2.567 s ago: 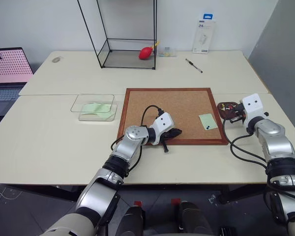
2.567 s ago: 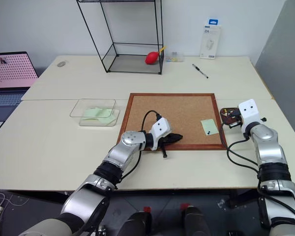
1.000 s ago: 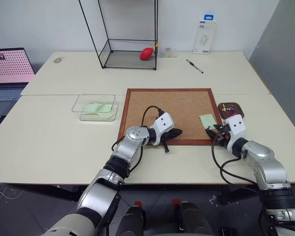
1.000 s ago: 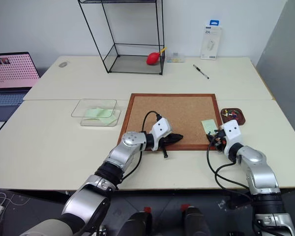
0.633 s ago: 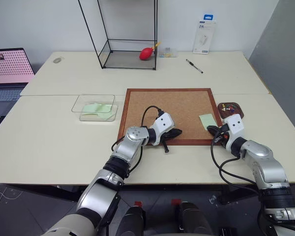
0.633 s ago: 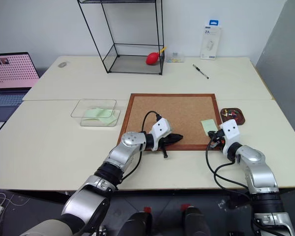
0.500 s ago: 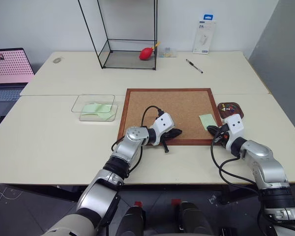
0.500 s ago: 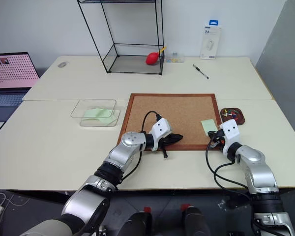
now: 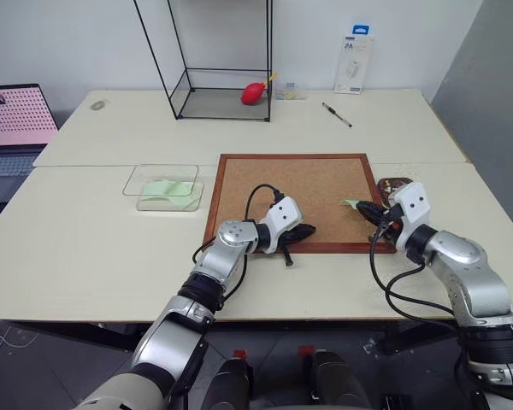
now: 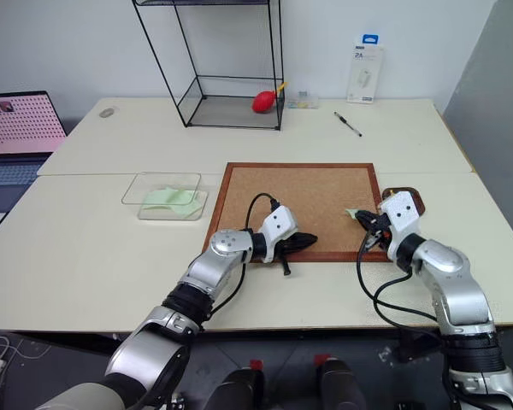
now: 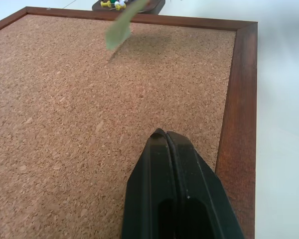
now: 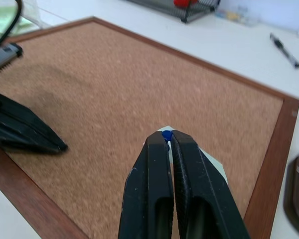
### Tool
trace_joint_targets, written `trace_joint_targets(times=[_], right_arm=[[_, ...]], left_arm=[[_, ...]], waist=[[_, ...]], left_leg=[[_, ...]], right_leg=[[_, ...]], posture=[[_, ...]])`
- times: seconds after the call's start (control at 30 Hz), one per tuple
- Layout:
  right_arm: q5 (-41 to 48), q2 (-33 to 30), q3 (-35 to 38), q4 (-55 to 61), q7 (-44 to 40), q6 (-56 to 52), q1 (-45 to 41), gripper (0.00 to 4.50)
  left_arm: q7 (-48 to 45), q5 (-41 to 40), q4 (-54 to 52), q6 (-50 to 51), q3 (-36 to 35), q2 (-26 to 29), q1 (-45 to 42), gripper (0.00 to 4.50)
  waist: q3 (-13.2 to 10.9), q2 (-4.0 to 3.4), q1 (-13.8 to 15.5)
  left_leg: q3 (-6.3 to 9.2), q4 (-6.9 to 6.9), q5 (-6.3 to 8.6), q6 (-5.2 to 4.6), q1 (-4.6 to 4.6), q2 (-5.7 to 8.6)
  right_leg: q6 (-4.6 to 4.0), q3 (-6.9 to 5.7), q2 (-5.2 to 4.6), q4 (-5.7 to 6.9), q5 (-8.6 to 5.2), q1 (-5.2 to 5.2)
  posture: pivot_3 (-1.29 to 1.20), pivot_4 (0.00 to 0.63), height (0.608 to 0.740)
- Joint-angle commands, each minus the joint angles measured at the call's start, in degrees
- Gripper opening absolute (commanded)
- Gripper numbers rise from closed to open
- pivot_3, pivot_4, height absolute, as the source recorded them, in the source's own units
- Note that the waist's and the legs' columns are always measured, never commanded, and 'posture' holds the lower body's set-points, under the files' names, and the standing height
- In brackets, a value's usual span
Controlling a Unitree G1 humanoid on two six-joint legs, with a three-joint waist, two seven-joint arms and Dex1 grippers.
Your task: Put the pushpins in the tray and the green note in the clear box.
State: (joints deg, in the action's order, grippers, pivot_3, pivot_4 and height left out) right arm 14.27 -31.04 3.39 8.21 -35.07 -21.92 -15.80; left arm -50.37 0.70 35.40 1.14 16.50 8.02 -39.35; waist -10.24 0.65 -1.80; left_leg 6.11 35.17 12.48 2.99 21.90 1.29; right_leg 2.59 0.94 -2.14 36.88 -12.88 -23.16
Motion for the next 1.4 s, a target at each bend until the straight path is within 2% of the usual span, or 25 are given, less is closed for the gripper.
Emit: trace_joint_targets(times=[0.03,0.27,0.4,0.73,1.03,1.13,1.2,1.4], right_arm=[[-0.4,-1.5,0.8,2.7,-1.0,2.0,-0.9,0.02],[-2.6,-2.4,-0.5,2.6,-1.6,5.1,-1.5,0.02],[-4.2,-2.4,-1.5,2.1,-1.7,7.4,-1.6,0.00],[-7.5,-2.5,-3.7,0.9,-2.5,12.6,-2.1,0.00],[-11.1,-3.0,-5.2,0.2,-2.7,17.8,-2.7,0.00],[-11.4,-2.9,-5.2,0.4,-2.7,18.2,-2.6,0.00],[-11.5,-2.8,-5.3,0.5,-2.6,18.4,-2.6,0.00],[-11.1,-2.3,-5.5,1.3,-2.6,17.7,-3.2,0.00]], left_arm=[[1.2,1.2,3.8,1.8,0.6,-0.5,1.5,0.00],[2.5,-4.1,1.2,6.0,-5.2,-1.7,-0.1,0.00],[1.8,-8.3,-3.7,11.4,-8.2,-1.5,0.1,0.57],[3.3,-15.2,-15.6,25.0,-12.2,-1.1,1.6,2.40],[7.2,-21.4,-18.2,34.7,-15.4,-4.3,-1.0,4.21],[8.6,-22.4,-18.0,36.0,-16.0,-5.5,-1.5,4.42],[10.0,-22.0,-17.2,35.0,-15.9,-6.1,-2.1,4.42],[8.0,-10.8,-12.9,16.2,-7.1,-3.1,-2.5,4.42]], waist=[[0.0,0.00,0.0],[0.0,0.03,0.1],[-0.1,0.20,-0.2],[-0.3,0.39,0.0],[-0.3,0.47,0.0],[-0.3,0.47,0.0],[-0.3,0.48,0.0],[-0.3,0.49,0.0]], left_leg=[[0.00,0.00,0.00,0.00,0.00,0.00],[0.00,0.05,-0.01,-0.01,-0.01,0.01],[0.02,0.03,-0.01,-0.01,0.01,-0.02],[0.04,-0.03,-0.01,0.00,0.12,0.00],[0.04,-0.03,-0.01,0.00,0.12,-0.01],[0.03,-0.03,-0.01,0.01,0.12,-0.01],[0.03,-0.03,-0.01,0.01,0.12,-0.01],[0.01,-0.04,-0.01,0.02,0.10,-0.01]], right_leg=[[0.00,0.00,0.00,0.00,0.00,0.00],[0.02,0.00,-0.01,0.02,0.01,0.02],[0.02,-0.02,0.01,0.04,0.01,-0.02],[0.00,-0.02,0.00,0.00,0.00,-0.12],[0.00,-0.02,0.00,0.00,0.00,-0.12],[0.00,-0.01,0.00,-0.01,0.00,-0.12],[0.00,-0.01,0.00,-0.01,0.00,-0.12],[-0.01,0.01,0.00,0.00,0.00,-0.12]], posture=[[0.00,0.150,0.740],[0.00,0.150,0.740],[0.00,0.150,0.740],[0.00,0.150,0.740],[0.00,0.150,0.740],[0.00,0.150,0.740],[0.00,0.150,0.740],[0.00,0.150,0.740]])
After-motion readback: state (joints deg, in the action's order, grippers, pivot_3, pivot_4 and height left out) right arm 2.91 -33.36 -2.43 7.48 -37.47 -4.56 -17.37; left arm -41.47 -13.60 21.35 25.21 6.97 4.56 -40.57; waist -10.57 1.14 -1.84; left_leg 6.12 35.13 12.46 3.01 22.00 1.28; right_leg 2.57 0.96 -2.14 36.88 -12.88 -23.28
